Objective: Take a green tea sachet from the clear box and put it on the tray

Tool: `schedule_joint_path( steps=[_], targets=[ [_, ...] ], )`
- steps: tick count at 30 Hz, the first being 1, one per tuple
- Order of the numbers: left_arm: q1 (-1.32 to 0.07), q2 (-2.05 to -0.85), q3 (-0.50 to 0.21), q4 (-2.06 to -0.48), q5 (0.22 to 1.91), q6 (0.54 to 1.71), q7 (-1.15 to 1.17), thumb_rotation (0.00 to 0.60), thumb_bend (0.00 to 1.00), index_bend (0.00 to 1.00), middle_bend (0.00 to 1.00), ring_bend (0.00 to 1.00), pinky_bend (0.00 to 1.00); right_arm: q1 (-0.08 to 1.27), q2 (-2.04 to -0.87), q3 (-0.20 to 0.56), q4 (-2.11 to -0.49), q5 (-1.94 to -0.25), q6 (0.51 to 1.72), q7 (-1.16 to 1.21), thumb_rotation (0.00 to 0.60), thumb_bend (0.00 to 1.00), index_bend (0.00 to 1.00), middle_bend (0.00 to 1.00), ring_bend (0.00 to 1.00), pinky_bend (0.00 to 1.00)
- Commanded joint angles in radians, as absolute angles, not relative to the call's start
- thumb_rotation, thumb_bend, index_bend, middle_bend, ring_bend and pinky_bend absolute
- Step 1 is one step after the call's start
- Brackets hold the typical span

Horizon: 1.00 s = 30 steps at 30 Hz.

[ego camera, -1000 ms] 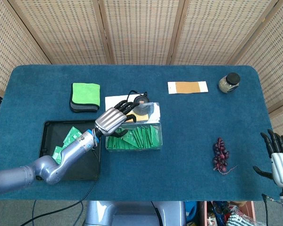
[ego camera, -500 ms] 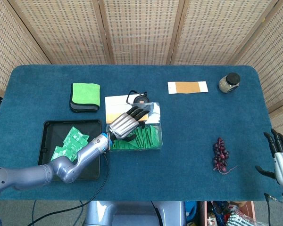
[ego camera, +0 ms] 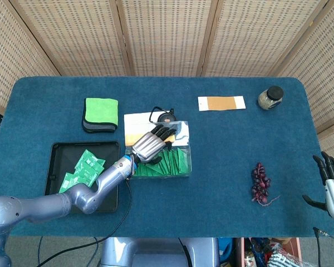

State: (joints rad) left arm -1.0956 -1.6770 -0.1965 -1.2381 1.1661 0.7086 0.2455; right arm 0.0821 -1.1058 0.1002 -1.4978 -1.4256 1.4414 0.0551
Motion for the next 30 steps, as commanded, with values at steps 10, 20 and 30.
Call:
schedule_joint_path(
  steps=[10, 20, 30],
  targets=[
    [-1.102, -1.706, -0.184, -1.199, 1.190, 0.714, 0.244, 0.600, 0.40, 0.38, 0.00, 0.00, 0.00, 0.083, -1.107, 0.102, -1.495, -1.418, 1.435, 0.059, 0.600, 0.00, 0.00, 0.00, 0.00, 0.00],
    [-1.110, -1.731, -0.179, -1.168, 1.217, 0.721, 0.245, 0.600, 0.40, 0.38, 0.00, 0.00, 0.00, 0.084, -1.105, 0.104, -1.496, -1.413, 1.431, 0.063, 0.600, 0.00, 0.00, 0.00, 0.00, 0.00],
    [-1.128, -1.755, -0.162, -1.136, 1.239, 0.714, 0.297, 0.600, 0.40, 0.38, 0.00, 0.00, 0.00, 0.084, -1.103, 0.107, -1.494, -1.407, 1.429, 0.069, 0.600, 0.00, 0.00, 0.00, 0.00, 0.00]
  ],
)
